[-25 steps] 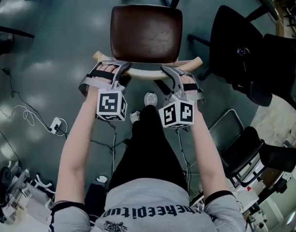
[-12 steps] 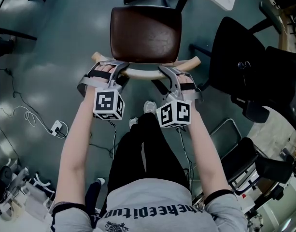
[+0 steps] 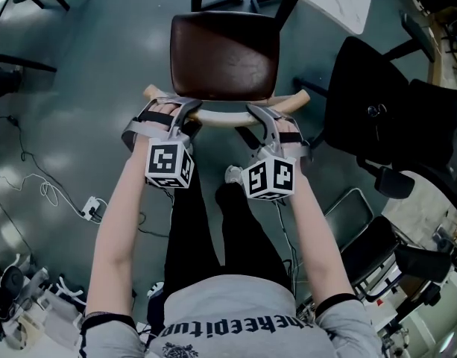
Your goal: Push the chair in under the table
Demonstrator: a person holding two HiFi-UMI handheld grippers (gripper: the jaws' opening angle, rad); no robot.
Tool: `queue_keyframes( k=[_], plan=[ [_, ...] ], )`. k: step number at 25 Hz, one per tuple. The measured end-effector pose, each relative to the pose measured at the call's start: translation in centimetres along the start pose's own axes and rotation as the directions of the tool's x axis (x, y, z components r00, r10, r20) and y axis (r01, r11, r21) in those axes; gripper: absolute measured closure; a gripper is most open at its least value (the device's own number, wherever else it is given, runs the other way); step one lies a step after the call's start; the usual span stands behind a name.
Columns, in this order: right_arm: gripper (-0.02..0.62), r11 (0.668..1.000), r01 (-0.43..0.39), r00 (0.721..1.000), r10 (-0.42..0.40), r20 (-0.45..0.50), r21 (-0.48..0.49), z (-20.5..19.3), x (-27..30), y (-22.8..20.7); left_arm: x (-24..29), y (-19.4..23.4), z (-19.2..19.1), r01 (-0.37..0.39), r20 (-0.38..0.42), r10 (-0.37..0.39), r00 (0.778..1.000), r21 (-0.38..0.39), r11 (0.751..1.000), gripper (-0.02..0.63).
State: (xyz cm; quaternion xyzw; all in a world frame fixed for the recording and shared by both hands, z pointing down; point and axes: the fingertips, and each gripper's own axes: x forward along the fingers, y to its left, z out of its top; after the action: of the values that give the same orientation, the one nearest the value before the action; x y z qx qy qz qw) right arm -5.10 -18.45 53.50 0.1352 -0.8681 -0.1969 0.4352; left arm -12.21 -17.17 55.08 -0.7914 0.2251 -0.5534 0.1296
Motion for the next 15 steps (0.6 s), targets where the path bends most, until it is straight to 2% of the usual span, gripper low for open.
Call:
queue_keyframes(
  k=[5, 15],
  plan=[
    [0.342, 0.998, 0.02, 0.999, -0.017, -0.05, 0.061, 0.4, 0.7, -0.3, -0.2, 0.5, -0.5, 0.023, 0.061, -0.025, 0.998, 0.034, 0.999, 0.396],
    [0.341, 0.981, 0.113, 0.988, -0.094, -0.123, 0.155, 3.7, 4.7, -2.9, 0.3, 5.1, -4.9, 0.08, 0.099, -0.093, 0.991, 0.128, 0.989, 0.397]
  ],
)
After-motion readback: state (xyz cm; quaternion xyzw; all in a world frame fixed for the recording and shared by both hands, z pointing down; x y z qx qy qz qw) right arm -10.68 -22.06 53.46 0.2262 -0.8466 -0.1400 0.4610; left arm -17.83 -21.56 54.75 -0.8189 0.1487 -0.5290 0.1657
